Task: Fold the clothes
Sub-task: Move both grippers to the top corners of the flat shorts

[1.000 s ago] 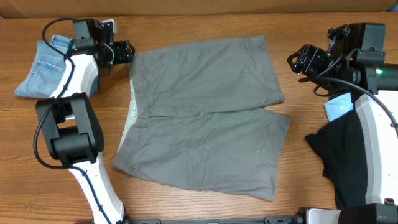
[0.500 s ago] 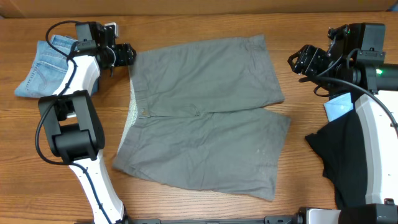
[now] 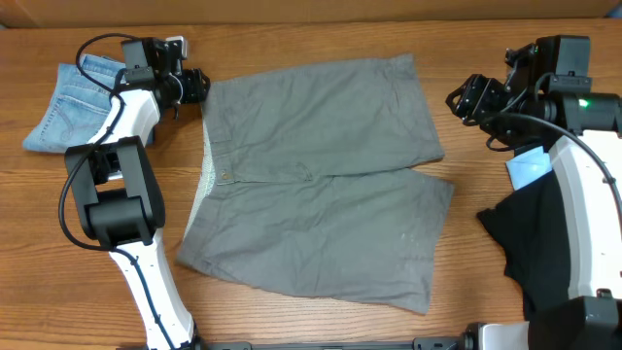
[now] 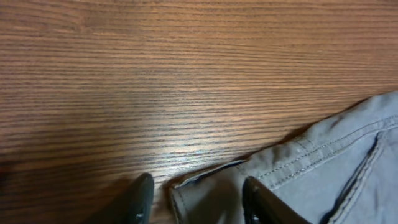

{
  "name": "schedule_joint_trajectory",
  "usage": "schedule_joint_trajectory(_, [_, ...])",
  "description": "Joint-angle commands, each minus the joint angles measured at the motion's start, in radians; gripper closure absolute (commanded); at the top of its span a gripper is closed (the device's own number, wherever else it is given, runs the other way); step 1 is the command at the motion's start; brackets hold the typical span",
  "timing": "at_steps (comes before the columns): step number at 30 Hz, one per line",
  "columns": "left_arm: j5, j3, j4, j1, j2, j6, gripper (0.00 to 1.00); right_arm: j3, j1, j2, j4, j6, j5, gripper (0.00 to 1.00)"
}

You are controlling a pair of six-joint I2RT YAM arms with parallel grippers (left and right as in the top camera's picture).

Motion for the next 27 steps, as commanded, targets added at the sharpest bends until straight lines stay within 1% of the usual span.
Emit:
schedule_joint_trajectory(1, [0.07, 0.005, 0.0, -0.002, 0.007, 0.012, 0.41, 0.01, -0.003, -0.001, 0.008, 0.0, 0.018, 0.23])
schedule_joint_trajectory(3, [0.097, 0.006, -0.009, 0.005, -0.004, 0.011, 0.41, 0.009, -0.003, -0.001, 0.008, 0.0, 0.021, 0.25])
schedule_joint_trajectory(4, [0.098, 0.008, -0.023, 0.01, -0.018, 0.011, 0.42, 0.008, -0.003, -0.001, 0.005, 0.0, 0.021, 0.3])
schedule_joint_trajectory(5, [0.096, 0.011, -0.037, 0.016, -0.033, 0.011, 0.43, 0.008, -0.003, 0.001, 0.004, 0.0, 0.021, 0.34])
schedule_joint_trajectory(6, [0.095, 0.013, -0.049, 0.023, -0.05, 0.011, 0.44, 0.008, -0.003, 0.005, 0.005, 0.0, 0.021, 0.35])
schedule_joint_trajectory(7, [0.095, 0.018, -0.064, 0.032, -0.073, 0.011, 0.45, 0.008, -0.003, 0.01, 0.006, 0.0, 0.021, 0.39])
schedule_joint_trajectory(9, [0.096, 0.027, -0.111, 0.047, -0.118, 0.011, 0.46, 0.008, -0.003, 0.027, 0.013, 0.0, 0.021, 0.57])
schedule_joint_trajectory(10, [0.096, 0.031, -0.146, 0.052, -0.142, 0.011, 0.47, 0.008, -0.003, 0.042, 0.015, 0.0, 0.02, 0.6])
schedule_joint_trajectory(12, [0.095, 0.031, -0.233, 0.053, -0.19, 0.012, 0.52, 0.008, -0.002, 0.077, 0.02, 0.0, 0.016, 0.67])
schedule_joint_trajectory(13, [0.096, 0.031, -0.277, 0.052, -0.206, 0.018, 0.58, 0.008, 0.001, 0.104, 0.025, 0.0, 0.016, 0.73])
schedule_joint_trajectory(15, [0.096, 0.031, -0.358, 0.042, -0.225, 0.042, 0.66, 0.008, 0.009, 0.153, 0.04, 0.001, 0.015, 0.78])
schedule_joint_trajectory(17, [0.095, 0.031, -0.443, 0.025, -0.228, 0.081, 0.78, 0.008, 0.025, 0.212, 0.067, 0.003, 0.015, 0.8])
schedule_joint_trajectory(19, [0.095, 0.029, -0.512, 0.009, -0.222, 0.103, 0.85, 0.008, 0.042, 0.266, 0.096, 0.005, 0.016, 0.83])
schedule_joint_trajectory(22, [0.072, 0.02, -0.581, -0.025, -0.213, 0.113, 0.9, 0.008, 0.066, 0.352, 0.14, 0.04, 0.032, 0.86])
schedule_joint_trajectory(24, [0.049, 0.006, -0.59, -0.051, -0.206, 0.113, 0.91, 0.008, 0.075, 0.41, 0.158, 0.085, 0.056, 0.89])
schedule_joint_trajectory(27, [-0.012, -0.019, -0.587, -0.095, -0.198, 0.113, 0.91, 0.008, 0.082, 0.491, 0.176, 0.107, 0.062, 0.89])
